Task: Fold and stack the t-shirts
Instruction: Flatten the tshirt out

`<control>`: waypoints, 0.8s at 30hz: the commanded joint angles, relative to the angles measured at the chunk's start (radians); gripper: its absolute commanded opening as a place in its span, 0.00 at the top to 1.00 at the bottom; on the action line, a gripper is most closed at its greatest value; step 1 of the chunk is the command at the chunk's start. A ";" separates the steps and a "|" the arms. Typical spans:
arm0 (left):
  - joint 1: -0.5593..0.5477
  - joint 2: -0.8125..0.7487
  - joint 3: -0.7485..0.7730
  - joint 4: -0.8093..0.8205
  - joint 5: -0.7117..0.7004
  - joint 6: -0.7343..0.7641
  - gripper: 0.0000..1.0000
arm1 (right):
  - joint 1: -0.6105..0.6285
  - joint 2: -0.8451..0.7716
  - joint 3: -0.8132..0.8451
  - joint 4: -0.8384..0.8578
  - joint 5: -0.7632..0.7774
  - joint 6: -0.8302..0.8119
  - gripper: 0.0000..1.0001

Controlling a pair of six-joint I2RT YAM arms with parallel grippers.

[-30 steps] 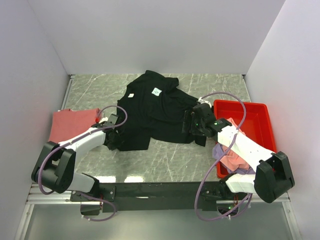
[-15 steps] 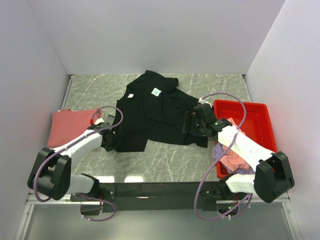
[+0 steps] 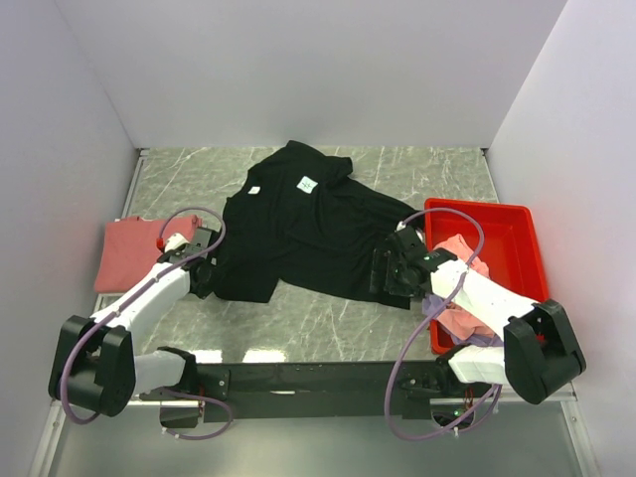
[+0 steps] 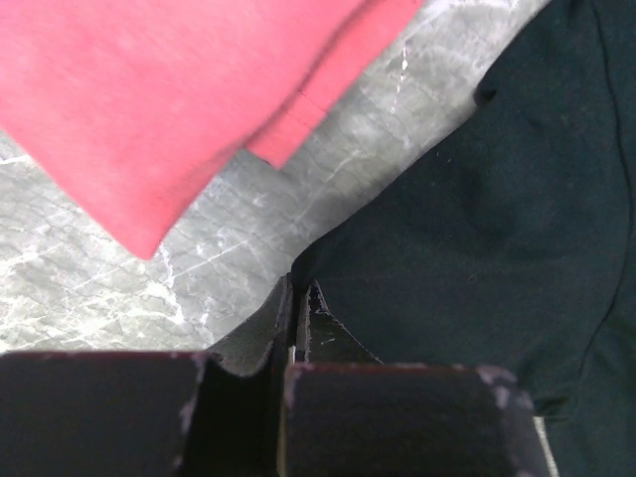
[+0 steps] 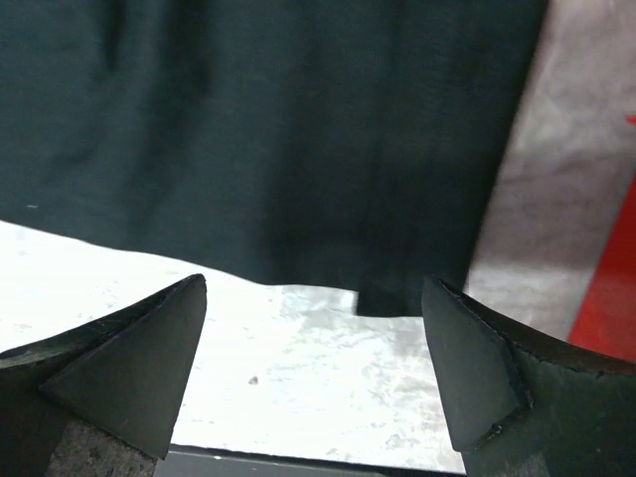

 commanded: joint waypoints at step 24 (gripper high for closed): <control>0.011 -0.020 -0.009 0.006 -0.015 0.000 0.99 | 0.056 0.141 0.018 0.012 0.177 0.025 0.53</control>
